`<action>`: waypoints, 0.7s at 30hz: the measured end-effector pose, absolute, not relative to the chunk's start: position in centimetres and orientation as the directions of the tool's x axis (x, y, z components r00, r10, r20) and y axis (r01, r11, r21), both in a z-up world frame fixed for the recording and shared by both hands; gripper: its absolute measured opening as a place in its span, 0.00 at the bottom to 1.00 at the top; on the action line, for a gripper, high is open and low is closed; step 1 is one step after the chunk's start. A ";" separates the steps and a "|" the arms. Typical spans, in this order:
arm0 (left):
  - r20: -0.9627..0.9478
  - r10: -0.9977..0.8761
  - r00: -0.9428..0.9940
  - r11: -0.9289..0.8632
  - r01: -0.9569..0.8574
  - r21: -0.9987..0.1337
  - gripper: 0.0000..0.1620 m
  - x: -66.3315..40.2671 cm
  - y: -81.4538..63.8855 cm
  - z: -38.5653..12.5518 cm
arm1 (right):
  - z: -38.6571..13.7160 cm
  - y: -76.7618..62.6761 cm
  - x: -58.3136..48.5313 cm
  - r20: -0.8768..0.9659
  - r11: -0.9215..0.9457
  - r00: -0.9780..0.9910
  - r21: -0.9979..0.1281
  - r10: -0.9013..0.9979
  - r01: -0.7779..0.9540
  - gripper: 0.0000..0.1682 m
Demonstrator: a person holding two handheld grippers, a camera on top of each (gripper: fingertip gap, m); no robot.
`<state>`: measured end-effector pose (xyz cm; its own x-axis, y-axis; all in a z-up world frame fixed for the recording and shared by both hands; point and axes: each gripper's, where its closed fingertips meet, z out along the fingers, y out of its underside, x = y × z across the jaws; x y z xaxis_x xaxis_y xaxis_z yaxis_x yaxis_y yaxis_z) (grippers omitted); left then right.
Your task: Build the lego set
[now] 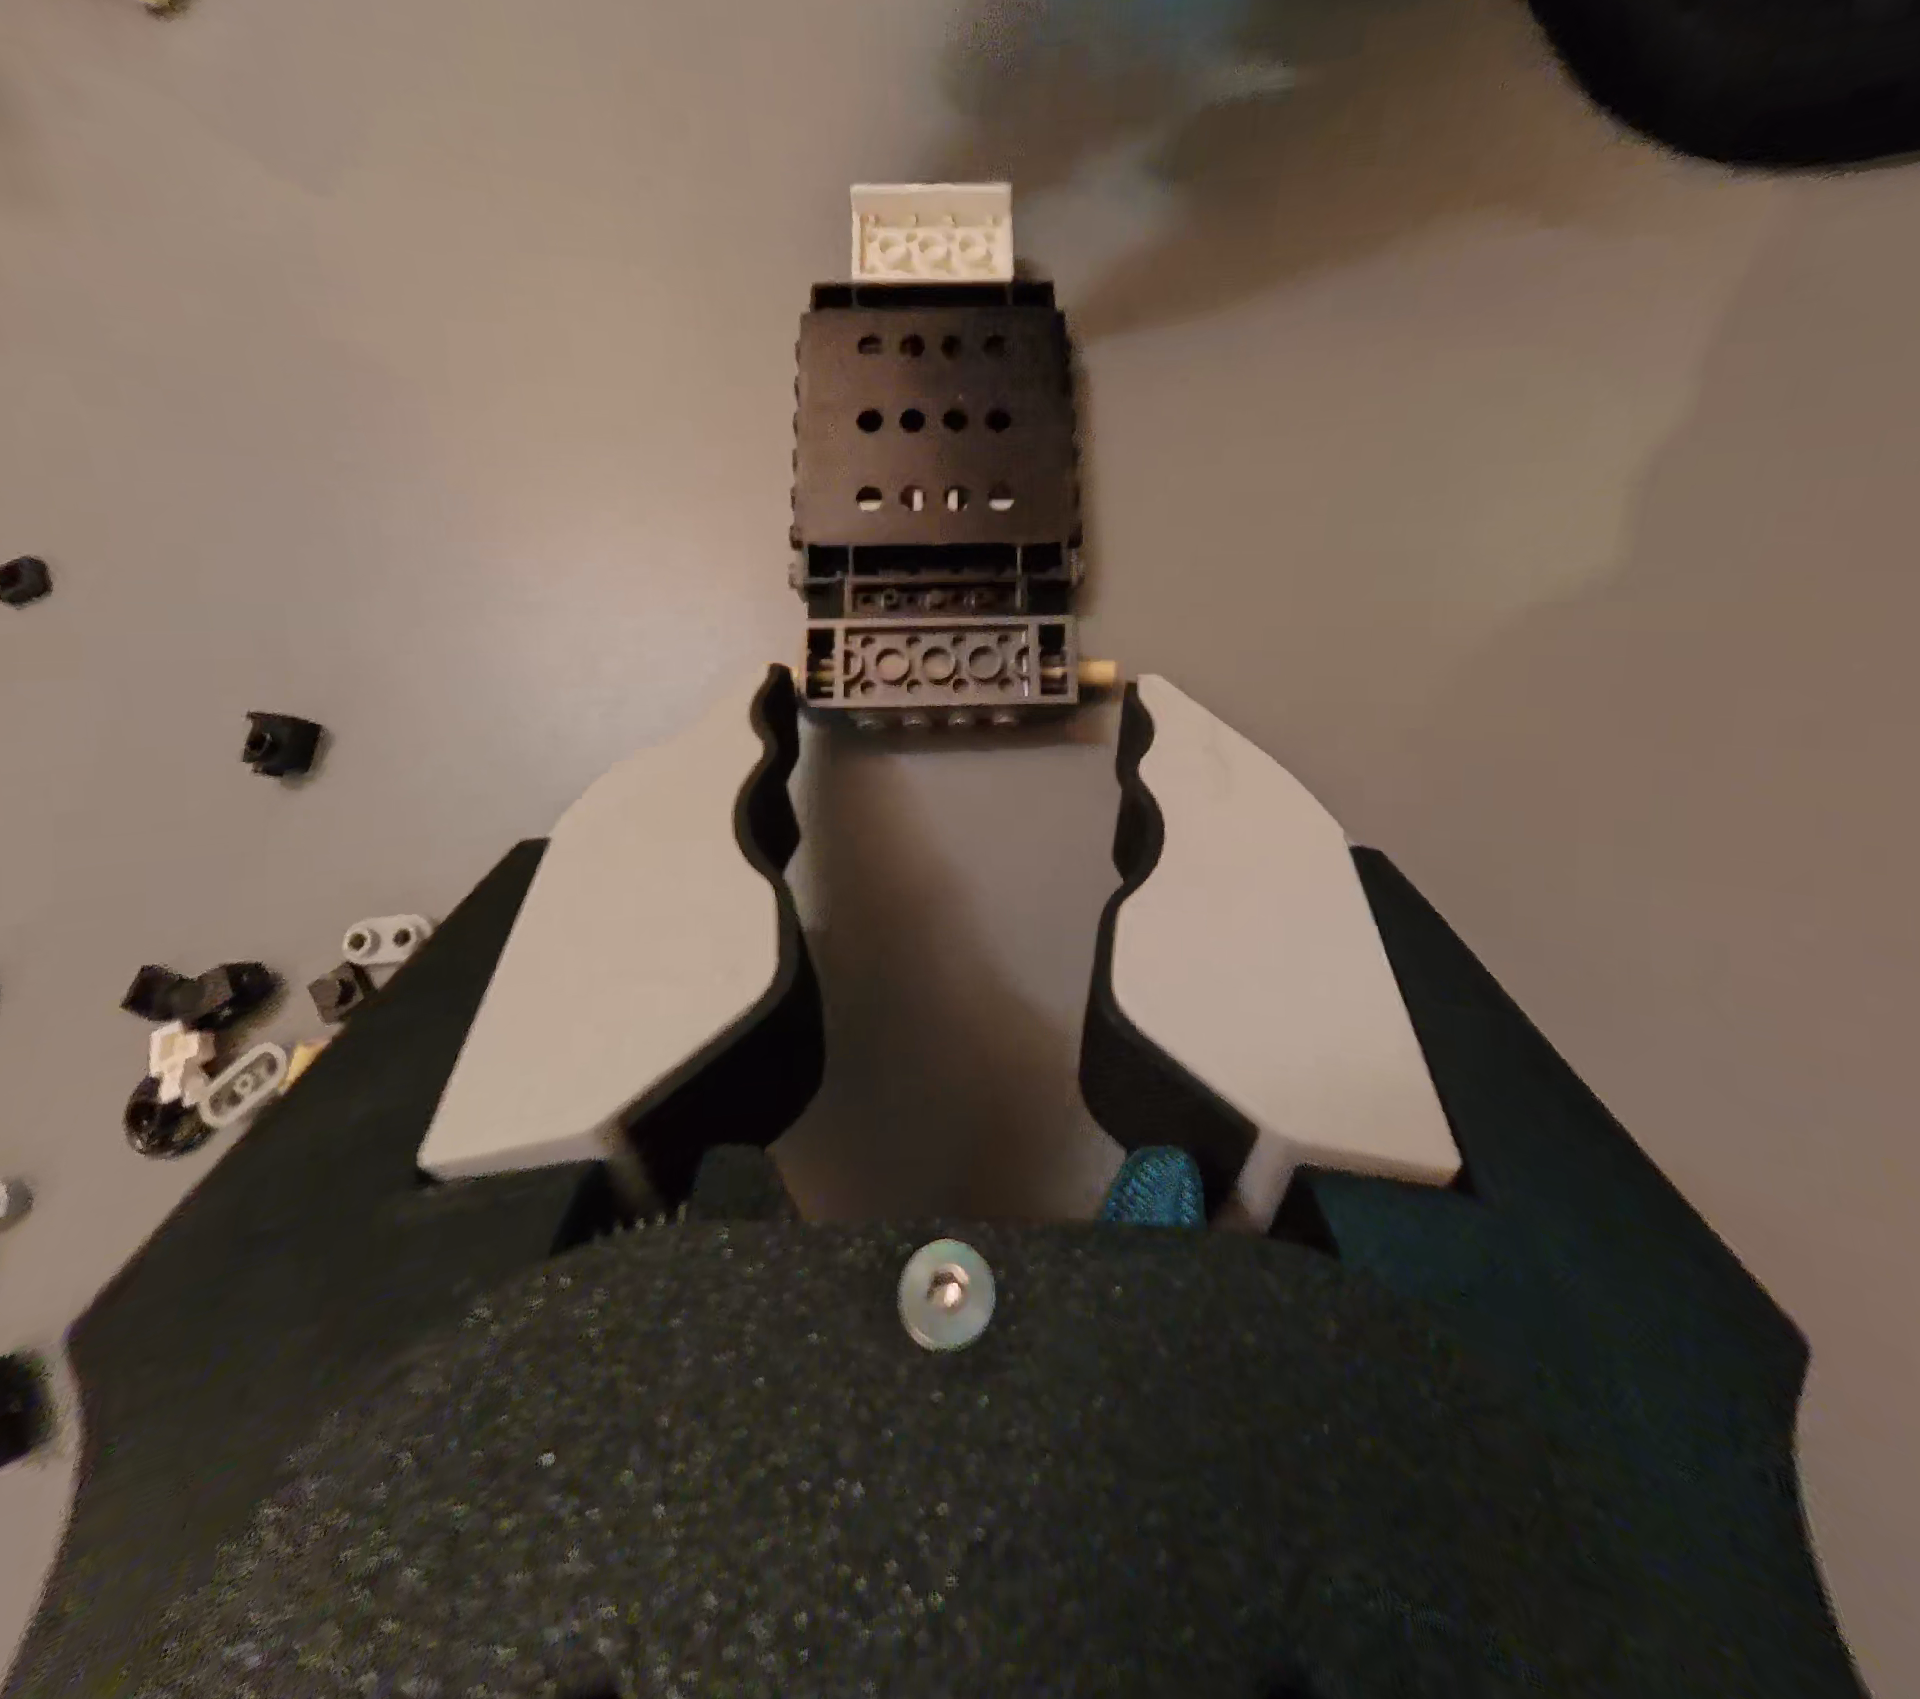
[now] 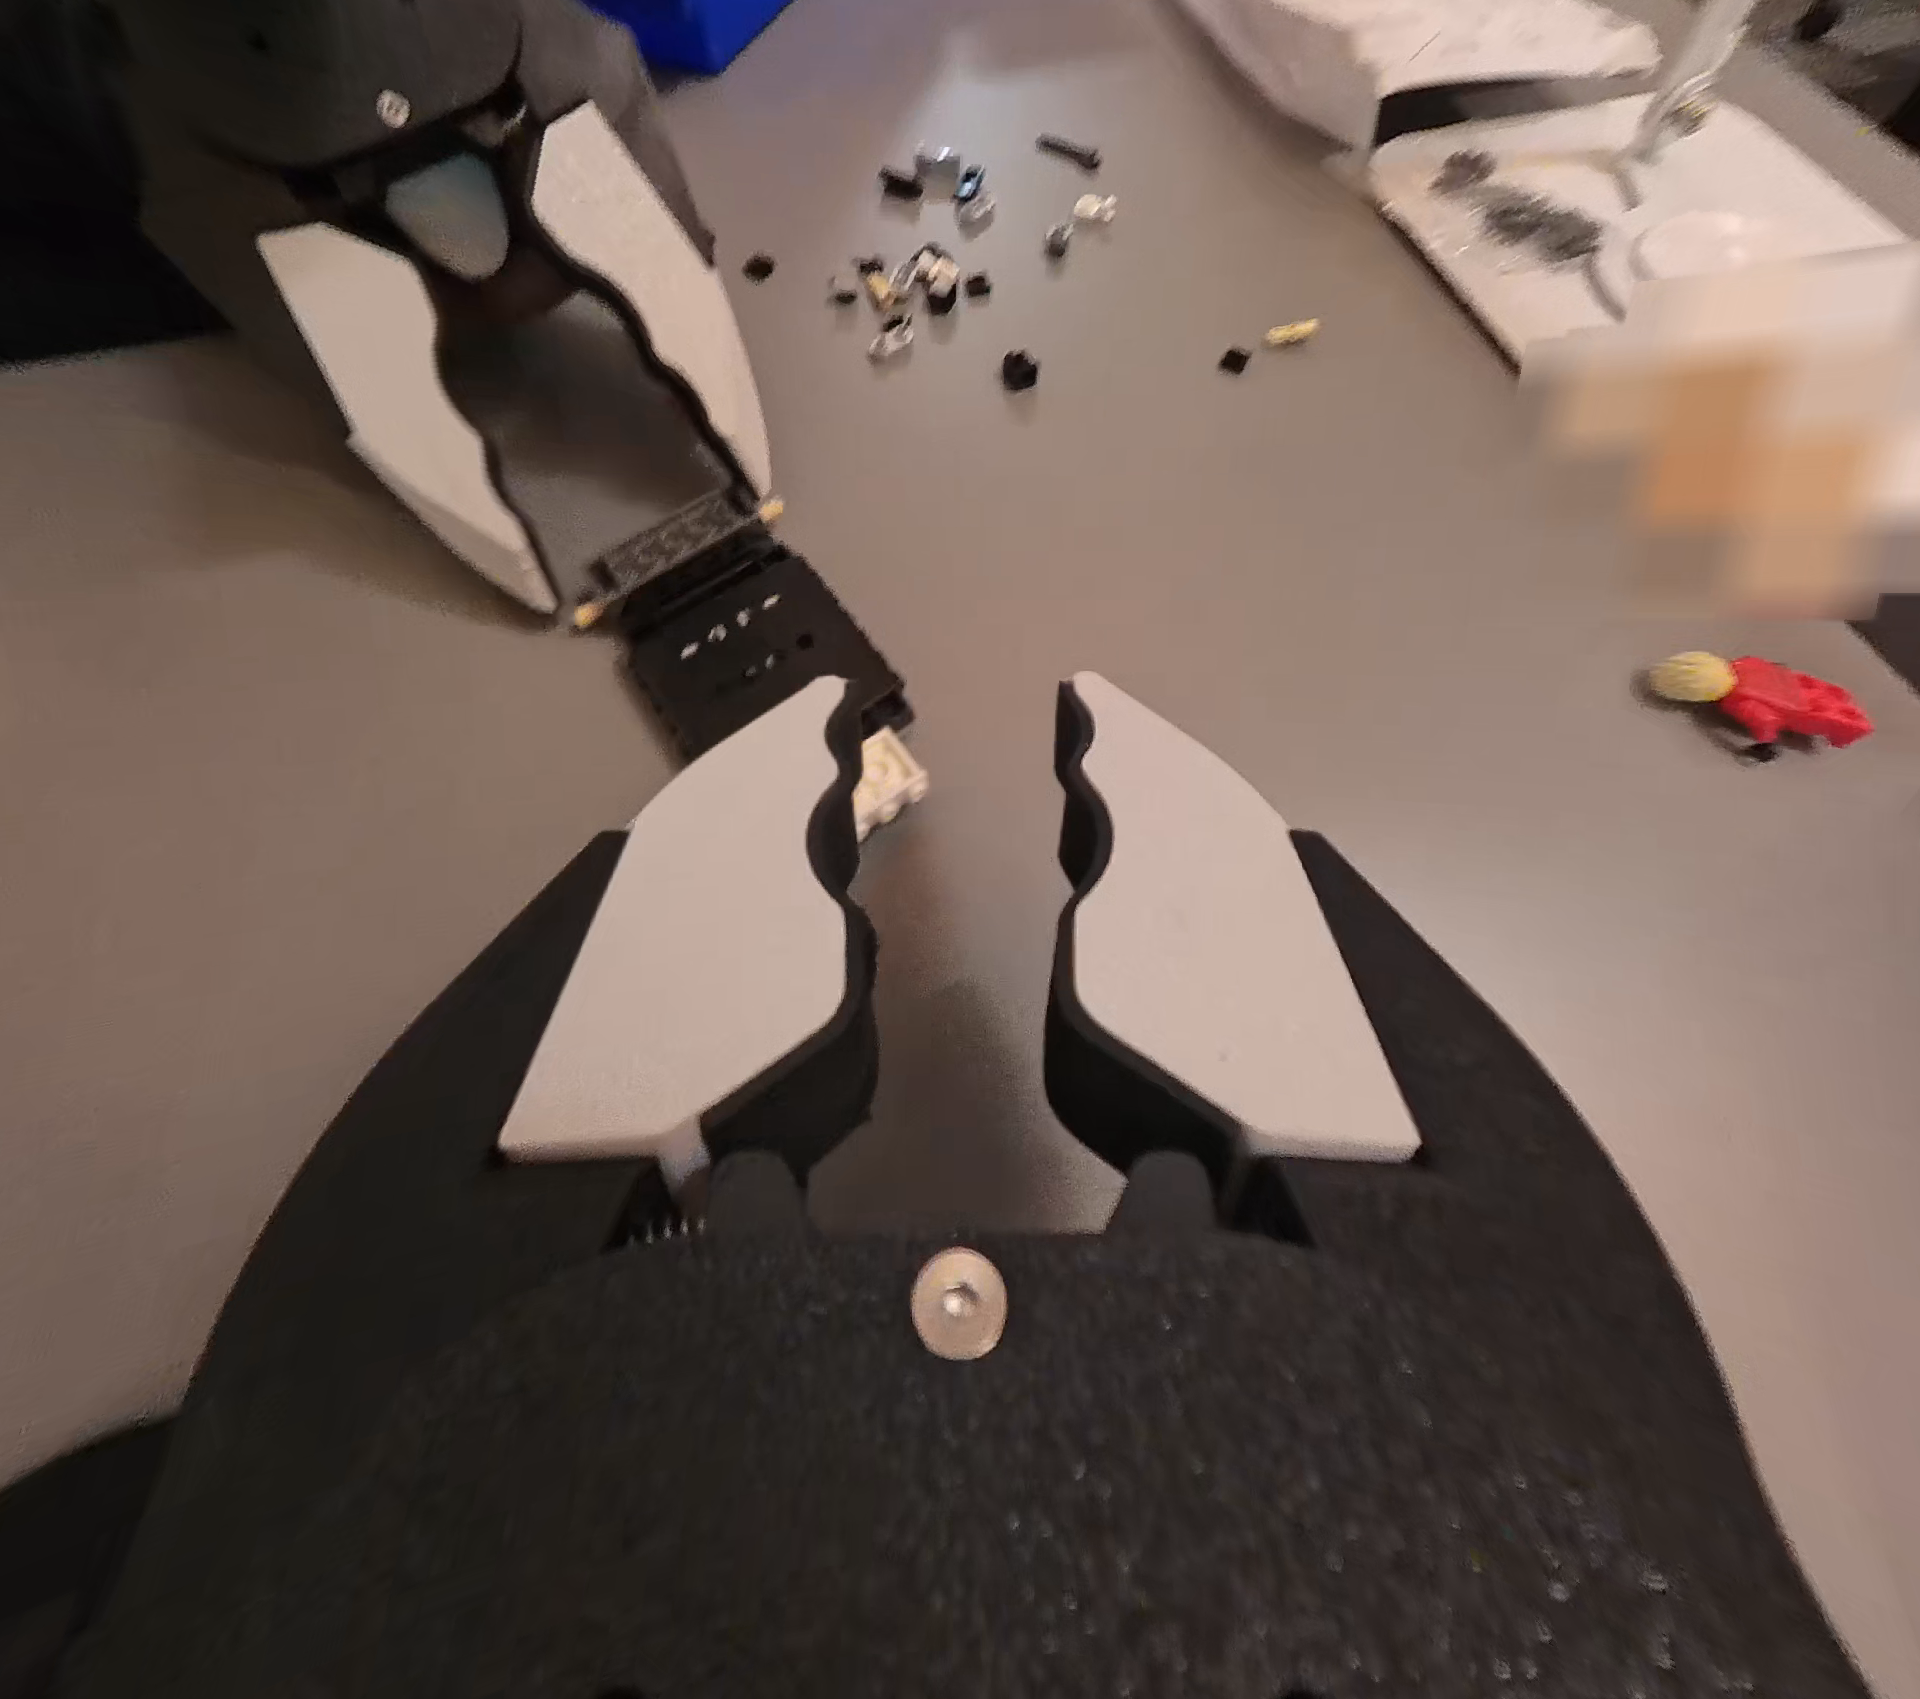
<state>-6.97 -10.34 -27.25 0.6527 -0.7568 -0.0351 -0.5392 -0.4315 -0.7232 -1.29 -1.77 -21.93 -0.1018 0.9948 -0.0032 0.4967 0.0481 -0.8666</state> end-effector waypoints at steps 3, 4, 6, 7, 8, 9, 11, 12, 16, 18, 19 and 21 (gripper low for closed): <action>0.008 -0.757 0.654 -0.399 -0.453 -0.797 0.36 -6.7 -10.0 -25.2 | -19.5 -0.6 -1.9 0.041 0.036 0.004 -0.911 0.999 0.411 0.19; 0.020 -0.748 0.664 -0.390 -0.415 -0.822 0.34 -6.8 -9.8 -24.3 | -18.6 -0.1 -2.1 0.060 0.036 0.051 -0.923 0.997 0.383 0.17; 0.020 -0.717 0.696 -0.359 -0.345 -0.868 0.28 -7.5 -9.1 -22.6 | -16.8 0.9 -2.5 0.096 0.043 0.144 -0.942 0.985 0.333 0.15; 0.001 -0.695 0.719 -0.330 -0.318 -0.889 0.24 -8.0 -8.6 -21.7 | -15.9 1.5 -2.7 0.112 0.048 0.194 -0.950 0.975 0.308 0.13; -0.031 -0.668 0.743 -0.289 -0.298 -0.910 0.20 -8.6 -8.2 -20.6 | -15.1 2.0 -3.0 0.122 0.051 0.239 -0.958 0.963 0.284 0.10; -0.070 -0.636 0.769 -0.236 -0.280 -0.931 0.16 -9.3 -7.7 -19.3 | -14.1 2.5 -3.4 0.128 0.054 0.281 -0.965 0.951 0.258 0.08; -0.148 -0.547 0.824 -0.111 -0.246 -0.963 0.07 -11.0 -6.7 -16.0 | -12.2 3.6 -4.2 0.137 0.062 0.357 -0.975 0.924 0.214 0.02; -0.176 -0.496 0.850 -0.044 -0.227 -0.973 0.01 -12.0 -6.3 -14.1 | -11.2 4.2 -4.7 0.142 0.070 0.386 -0.978 0.912 0.195 0.00; -0.189 -0.290 0.938 0.093 -0.170 -0.981 0.00 -16.0 -4.3 -7.5 | -6.9 6.6 -7.4 0.174 0.134 0.477 -0.984 0.862 0.118 0.00; -0.142 -0.205 0.968 0.112 -0.121 -0.986 0.00 -17.9 -2.8 -5.1 | -4.8 8.1 -8.9 0.197 0.177 0.525 -0.980 0.828 0.088 0.00; -0.110 -0.176 0.978 0.122 -0.089 -0.989 0.00 -18.7 -2.0 -4.0 | -3.7 8.9 -9.8 0.203 0.196 0.541 -0.978 0.816 0.071 0.00; -0.051 -0.123 0.991 0.135 -0.035 -0.990 0.00 -20.2 -0.3 -2.5 | -1.8 10.9 -11.4 0.219 0.235 0.592 -0.971 0.775 0.053 0.00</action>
<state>-20.23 -0.30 -2.46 0.9911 -0.1226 -0.0514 -0.0346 0.1351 -0.9902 -11.40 10.89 -1.81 0.5921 0.7754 0.2194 0.0525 0.2345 -0.9707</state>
